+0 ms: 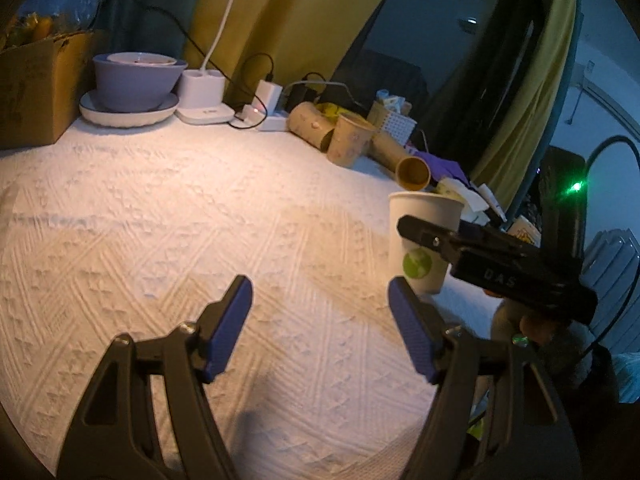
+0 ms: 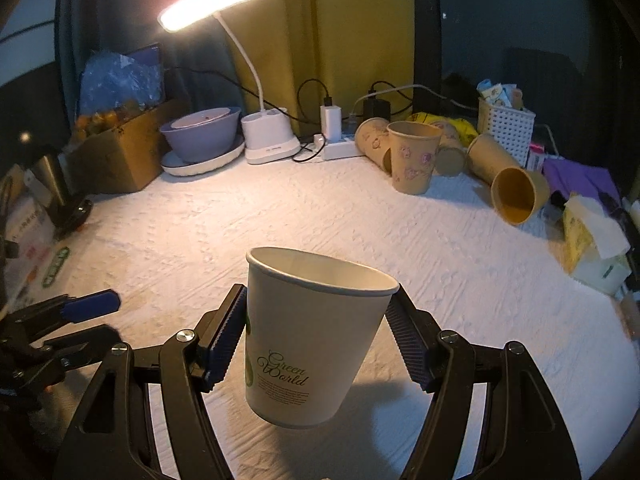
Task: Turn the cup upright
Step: 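Grasp the white cup with the right gripper while the left gripper releases it, then rotate the white cup rim-up and lower it onto the table with the right gripper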
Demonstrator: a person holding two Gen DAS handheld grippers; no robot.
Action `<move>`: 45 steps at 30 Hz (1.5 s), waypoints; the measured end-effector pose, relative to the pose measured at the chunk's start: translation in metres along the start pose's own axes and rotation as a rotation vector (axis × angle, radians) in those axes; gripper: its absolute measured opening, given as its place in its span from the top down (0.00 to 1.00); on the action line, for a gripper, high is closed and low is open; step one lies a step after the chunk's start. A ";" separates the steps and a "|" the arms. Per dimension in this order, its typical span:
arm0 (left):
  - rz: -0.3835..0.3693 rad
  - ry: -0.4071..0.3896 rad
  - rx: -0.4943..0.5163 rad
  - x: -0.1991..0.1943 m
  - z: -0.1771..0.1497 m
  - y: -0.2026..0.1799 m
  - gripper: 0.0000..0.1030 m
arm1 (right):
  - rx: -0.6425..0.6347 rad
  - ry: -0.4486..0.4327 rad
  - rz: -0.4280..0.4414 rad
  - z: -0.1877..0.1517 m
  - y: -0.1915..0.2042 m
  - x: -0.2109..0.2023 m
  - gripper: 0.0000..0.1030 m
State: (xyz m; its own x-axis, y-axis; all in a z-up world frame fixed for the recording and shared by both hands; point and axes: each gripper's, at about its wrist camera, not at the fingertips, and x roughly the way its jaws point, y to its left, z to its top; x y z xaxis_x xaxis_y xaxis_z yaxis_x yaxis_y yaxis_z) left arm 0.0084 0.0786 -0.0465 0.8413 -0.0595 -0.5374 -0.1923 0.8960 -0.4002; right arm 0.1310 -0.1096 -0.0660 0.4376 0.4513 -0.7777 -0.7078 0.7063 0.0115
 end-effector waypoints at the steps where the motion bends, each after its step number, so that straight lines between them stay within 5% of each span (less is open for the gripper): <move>1: 0.000 0.001 -0.002 0.001 0.001 0.000 0.30 | -0.003 -0.002 -0.007 0.000 0.000 0.000 0.29; 11: 0.009 0.019 -0.015 0.006 0.002 0.000 0.30 | -0.074 -0.032 -0.097 -0.012 0.010 -0.003 0.29; 31: 0.053 0.050 0.021 0.015 0.000 -0.004 0.30 | -0.061 -0.038 -0.120 -0.036 0.007 -0.019 0.28; 36: 0.072 0.043 0.065 0.015 -0.003 -0.012 0.21 | -0.051 -0.049 -0.114 -0.039 0.006 -0.029 0.25; 45: 0.103 0.035 0.096 0.011 -0.007 -0.021 0.20 | -0.016 -0.048 -0.100 -0.049 0.002 -0.048 0.24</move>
State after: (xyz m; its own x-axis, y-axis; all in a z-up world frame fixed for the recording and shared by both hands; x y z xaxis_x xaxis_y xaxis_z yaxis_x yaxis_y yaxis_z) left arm 0.0181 0.0565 -0.0490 0.8009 0.0208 -0.5985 -0.2259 0.9361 -0.2697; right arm 0.0812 -0.1568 -0.0597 0.5324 0.4053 -0.7432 -0.6682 0.7402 -0.0751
